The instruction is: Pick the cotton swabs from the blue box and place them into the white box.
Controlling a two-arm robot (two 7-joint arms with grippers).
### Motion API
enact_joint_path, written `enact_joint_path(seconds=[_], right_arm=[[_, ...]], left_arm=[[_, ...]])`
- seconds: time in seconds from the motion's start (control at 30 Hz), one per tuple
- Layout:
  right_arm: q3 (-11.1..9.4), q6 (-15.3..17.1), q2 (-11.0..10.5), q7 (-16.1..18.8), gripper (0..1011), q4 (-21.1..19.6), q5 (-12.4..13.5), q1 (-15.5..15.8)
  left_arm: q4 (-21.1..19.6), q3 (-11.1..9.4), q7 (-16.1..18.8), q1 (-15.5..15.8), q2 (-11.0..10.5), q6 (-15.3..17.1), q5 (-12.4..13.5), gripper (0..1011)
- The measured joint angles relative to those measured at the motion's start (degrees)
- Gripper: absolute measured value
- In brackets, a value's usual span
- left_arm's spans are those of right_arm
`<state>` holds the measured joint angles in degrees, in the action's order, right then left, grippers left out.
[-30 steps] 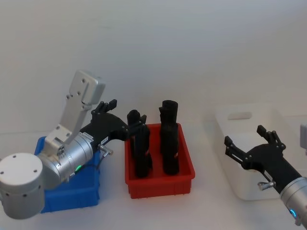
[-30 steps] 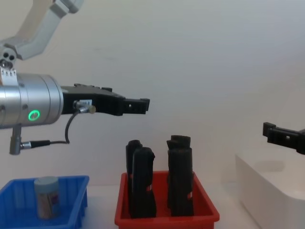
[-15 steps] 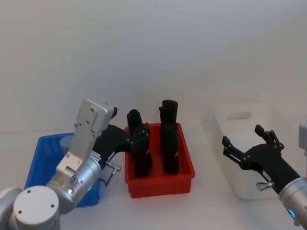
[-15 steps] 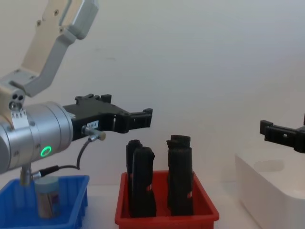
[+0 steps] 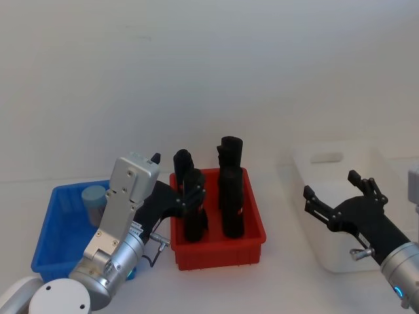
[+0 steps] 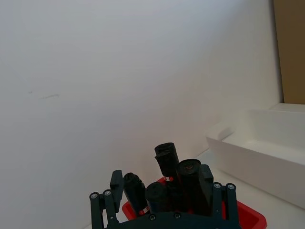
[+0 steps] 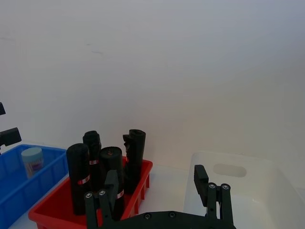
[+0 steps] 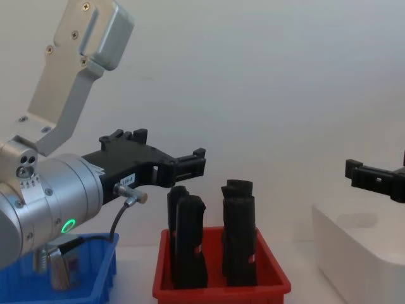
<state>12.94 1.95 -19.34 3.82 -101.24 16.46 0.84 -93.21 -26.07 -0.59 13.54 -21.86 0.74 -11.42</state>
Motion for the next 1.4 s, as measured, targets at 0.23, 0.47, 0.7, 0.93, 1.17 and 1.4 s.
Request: enact_joint_path(seconds=[0.23,0.47,0.7,0.93,1.17,1.4], right_arm=[[0.00,0.00,0.00,0.00,1001,0.01,0.00,0.00],[0.00,0.00,0.00,0.00,1002,0.02,0.00,0.00],[0.00,0.00,0.00,0.00,1002,0.01,0.00,0.00],[0.00,0.00,0.00,0.00,1001,0.02,0.00,0.00],[0.00,-0.05,0.08,0.21,1001,0.17,-0.06,-0.13],[0.08,-0.48,0.54,1.55,1002,1.41,-0.68,-1.18]], left_arm=[[0.00,0.02,0.02,0.03,-0.03,0.00,-0.02,1004],[0.01,0.05,0.00,0.05,-0.03,0.02,-0.05,1004],[0.03,0.05,-0.02,0.05,-0.03,0.05,-0.07,1004],[0.04,0.05,-0.04,0.05,-0.03,0.06,-0.07,1004],[0.04,0.05,-0.04,0.05,-0.03,0.06,-0.07,1004],[0.04,0.05,-0.04,0.05,-0.03,0.05,-0.06,1004]])
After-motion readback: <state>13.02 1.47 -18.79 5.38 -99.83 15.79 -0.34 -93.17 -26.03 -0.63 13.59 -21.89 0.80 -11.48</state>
